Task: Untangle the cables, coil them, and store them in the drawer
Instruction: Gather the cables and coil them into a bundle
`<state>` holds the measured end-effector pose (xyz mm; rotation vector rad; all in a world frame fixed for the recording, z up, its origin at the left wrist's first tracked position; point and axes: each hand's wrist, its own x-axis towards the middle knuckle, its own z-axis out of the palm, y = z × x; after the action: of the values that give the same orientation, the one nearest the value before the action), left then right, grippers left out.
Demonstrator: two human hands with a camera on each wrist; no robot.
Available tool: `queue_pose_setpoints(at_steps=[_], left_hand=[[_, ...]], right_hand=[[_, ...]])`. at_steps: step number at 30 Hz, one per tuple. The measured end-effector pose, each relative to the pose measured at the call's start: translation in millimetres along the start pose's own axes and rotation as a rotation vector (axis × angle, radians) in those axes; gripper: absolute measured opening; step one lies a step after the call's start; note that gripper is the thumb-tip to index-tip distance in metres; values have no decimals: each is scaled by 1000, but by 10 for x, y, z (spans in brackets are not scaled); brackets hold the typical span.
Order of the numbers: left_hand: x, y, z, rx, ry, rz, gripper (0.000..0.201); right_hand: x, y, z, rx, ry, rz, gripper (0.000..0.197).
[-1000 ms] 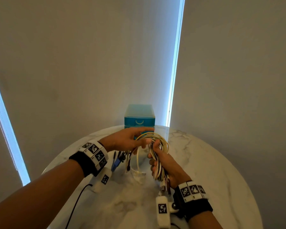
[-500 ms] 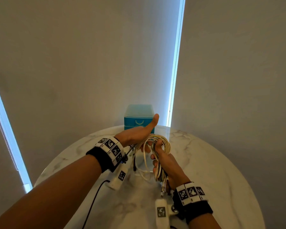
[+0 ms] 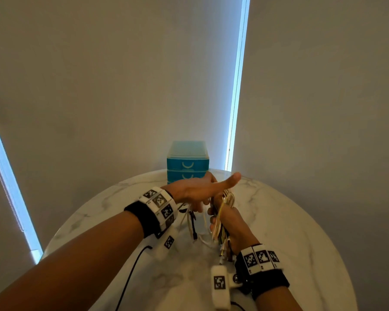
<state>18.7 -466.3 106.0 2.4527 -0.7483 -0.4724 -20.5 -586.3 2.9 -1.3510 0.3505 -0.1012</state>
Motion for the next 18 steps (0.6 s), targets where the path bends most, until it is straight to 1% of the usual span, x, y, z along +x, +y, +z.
queue_pose_setpoints(at_steps=[2, 4, 5, 7, 9, 11, 14, 16, 18], left_hand=[[-3, 13, -99, 6, -96, 1, 139], [-5, 10, -169, 116, -173, 38, 129], [5, -4, -192, 172, -199, 56, 119], [20, -50, -228, 244, -220, 76, 89], [13, -104, -283, 293, -178, 123, 62], [-24, -177, -327, 301, -101, 175, 47], [-30, -329, -293, 222, -7, 189, 33], [-29, -375, -217, 160, 19, 182, 27], [-27, -347, -166, 103, 61, 187, 24]], right_hand=[[-1, -11, 38, 19, -12, -19, 49], [-29, -7, 37, 49, -42, -52, 35], [-38, 8, 22, 45, -51, -61, 34], [-57, 27, 5, 14, -48, -40, 41], [-60, 4, -7, 9, -47, -3, 49], [-33, -2, -21, -45, -66, -2, 60], [-27, 13, -25, -132, -109, -29, 73], [-28, 27, -10, -149, -115, -36, 74], [-32, 32, 4, -139, -107, -39, 72]])
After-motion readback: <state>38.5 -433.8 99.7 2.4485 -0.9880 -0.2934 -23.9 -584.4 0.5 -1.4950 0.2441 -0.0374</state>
